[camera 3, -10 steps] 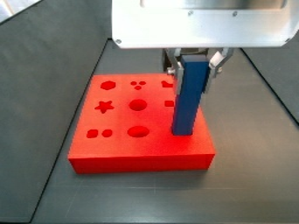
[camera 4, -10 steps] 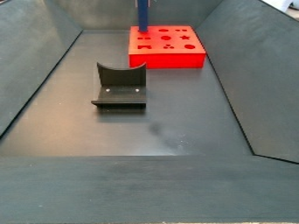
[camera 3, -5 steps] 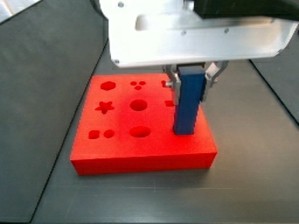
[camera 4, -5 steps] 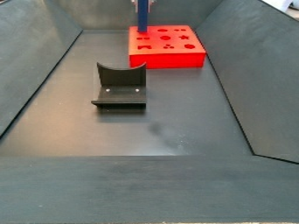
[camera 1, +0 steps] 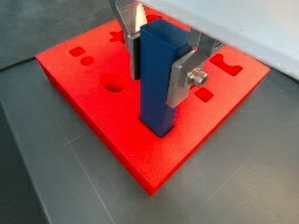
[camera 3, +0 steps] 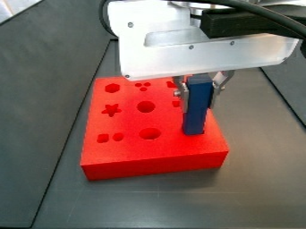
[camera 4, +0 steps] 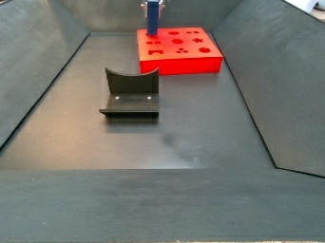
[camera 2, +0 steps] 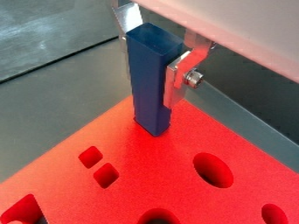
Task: Pick up the rectangle object. Move up. Move to above the board. Insert the rectangle object.
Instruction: Insert the rectangle object.
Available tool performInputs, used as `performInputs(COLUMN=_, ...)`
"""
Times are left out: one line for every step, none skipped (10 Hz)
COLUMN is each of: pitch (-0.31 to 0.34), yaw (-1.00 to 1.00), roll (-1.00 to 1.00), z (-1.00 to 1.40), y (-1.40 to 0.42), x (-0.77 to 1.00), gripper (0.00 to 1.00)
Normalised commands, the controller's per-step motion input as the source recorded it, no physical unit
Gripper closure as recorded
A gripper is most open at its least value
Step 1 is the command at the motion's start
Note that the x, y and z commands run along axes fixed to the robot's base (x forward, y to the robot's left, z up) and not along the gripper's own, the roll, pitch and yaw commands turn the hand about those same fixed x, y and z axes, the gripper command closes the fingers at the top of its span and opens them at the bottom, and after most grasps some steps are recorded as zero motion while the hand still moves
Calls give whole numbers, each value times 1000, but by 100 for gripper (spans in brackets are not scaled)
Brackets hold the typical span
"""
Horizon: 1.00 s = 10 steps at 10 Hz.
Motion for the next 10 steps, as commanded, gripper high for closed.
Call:
performInputs(pitch=-30, yaw=0, roll=0, z=-9, y=0, x=0, gripper=100)
performInputs(pitch=0, yaw=0, roll=0, z=-6, y=0, x=17, gripper=100)
performInputs(pitch=67, yaw=0, roll=0, z=-71, y=0, x=209, gripper=100)
performInputs(pitch=263, yaw=0, roll=11, z=-37, y=0, x=303, gripper=100)
performInputs(pitch=227, yaw=0, roll=34, z=-83, y=0, x=269, gripper=100)
performInputs(pitch=216, yaw=0, roll=41, z=-71, y=0, x=257, gripper=100)
performInputs(pitch=137, yaw=0, roll=61, z=-57, y=0, x=151, gripper=100)
performInputs(pitch=-7, yaw=0, roll=0, z=0, y=0, x=0, gripper=100)
performInputs(pitch=-16, yaw=0, roll=0, z=-89, y=0, x=0, gripper=100)
performInputs(pitch=0, yaw=0, roll=0, z=-37, y=0, x=74, gripper=100)
